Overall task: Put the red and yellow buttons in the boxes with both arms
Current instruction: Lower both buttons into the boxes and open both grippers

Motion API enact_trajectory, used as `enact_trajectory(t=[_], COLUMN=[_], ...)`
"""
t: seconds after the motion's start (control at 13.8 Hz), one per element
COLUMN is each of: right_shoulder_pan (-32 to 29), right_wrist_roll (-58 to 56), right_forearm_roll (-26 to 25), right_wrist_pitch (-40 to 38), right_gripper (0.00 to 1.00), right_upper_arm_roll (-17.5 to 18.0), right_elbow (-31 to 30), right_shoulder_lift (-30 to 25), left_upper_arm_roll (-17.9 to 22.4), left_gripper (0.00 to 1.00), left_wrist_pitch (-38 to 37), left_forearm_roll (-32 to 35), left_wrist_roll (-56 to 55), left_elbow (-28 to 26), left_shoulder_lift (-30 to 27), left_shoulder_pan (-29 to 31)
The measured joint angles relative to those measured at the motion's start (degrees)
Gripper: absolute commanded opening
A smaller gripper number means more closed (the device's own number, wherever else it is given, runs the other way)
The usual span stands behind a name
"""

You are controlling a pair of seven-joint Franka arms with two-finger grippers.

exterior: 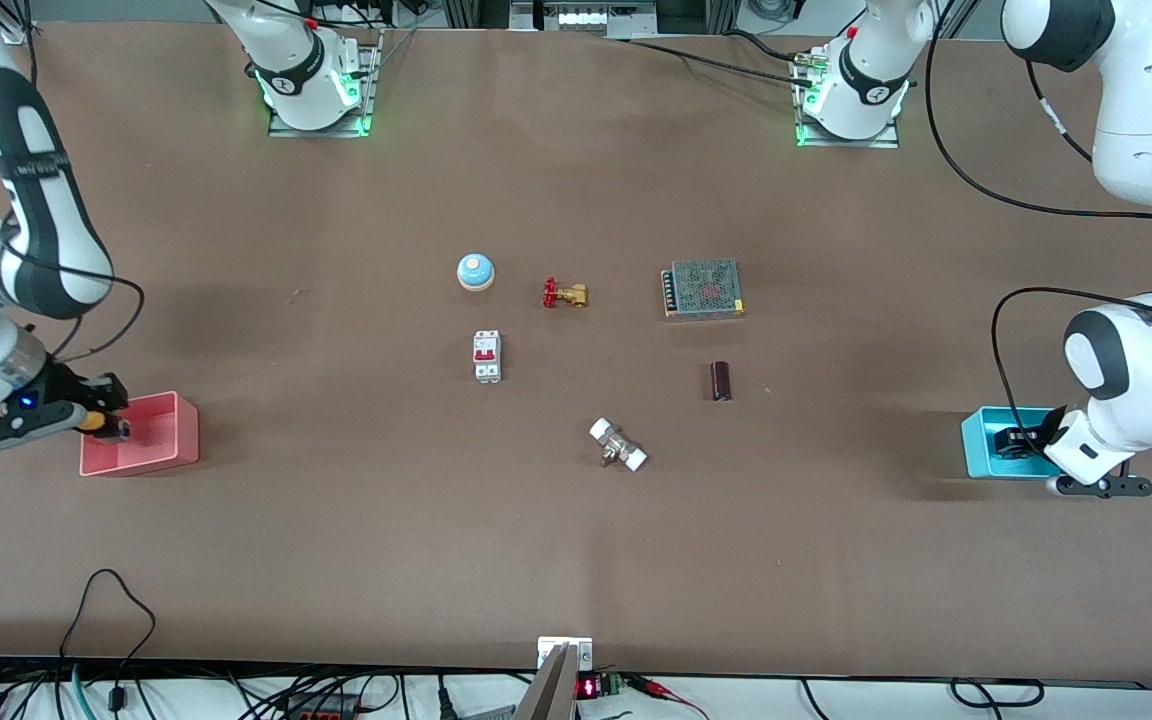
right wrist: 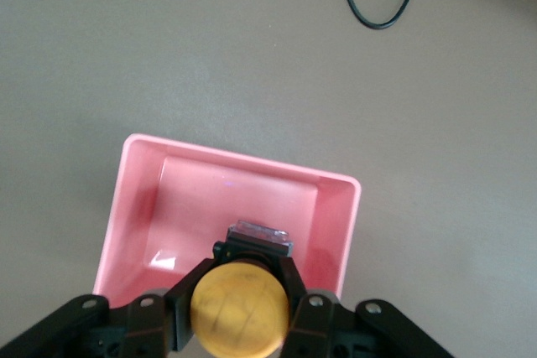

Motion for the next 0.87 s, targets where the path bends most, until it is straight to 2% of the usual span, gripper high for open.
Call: enact_trajectory(t=[0.22,0.36,0.8,0.87], right_shoulder_pan=[0.0,0.0,0.0,0.0], right_wrist_roll=[0.0,0.0,0.0,0.0], right_forearm_roll=[3.2,4.2,4.4,4.4], right_wrist_pitch=[0.2,0.2,0.2,0.2], right_gripper=[0.31,0.31,0.34,0.41], right_upper_arm_roll=[0.1,0.2,0.2,0.2], right_elbow=[0.4,0.4,0.4,0.4], right_shoulder_lift=[1.7,2.0,3.3,3.5], left_upper_arm_roll=[0.0,0.0,-1.2,-1.3], left_gripper=[1.00,1.00,1.00,1.00], left_wrist_pitch=[-0.4,-3.2,-18.8,-21.9], left_forearm_roll=[0.0,0.0,0.0,0.0], left_wrist_roll=[0.2,0.9,0.3,-1.5], left_elbow=[0.8,2.0,3.2,3.3], left_shoulder_lift=[-0.4,-2.0,-13.3,-15.3], left_shoulder_pan=[0.0,0.0,-1.8,-3.1])
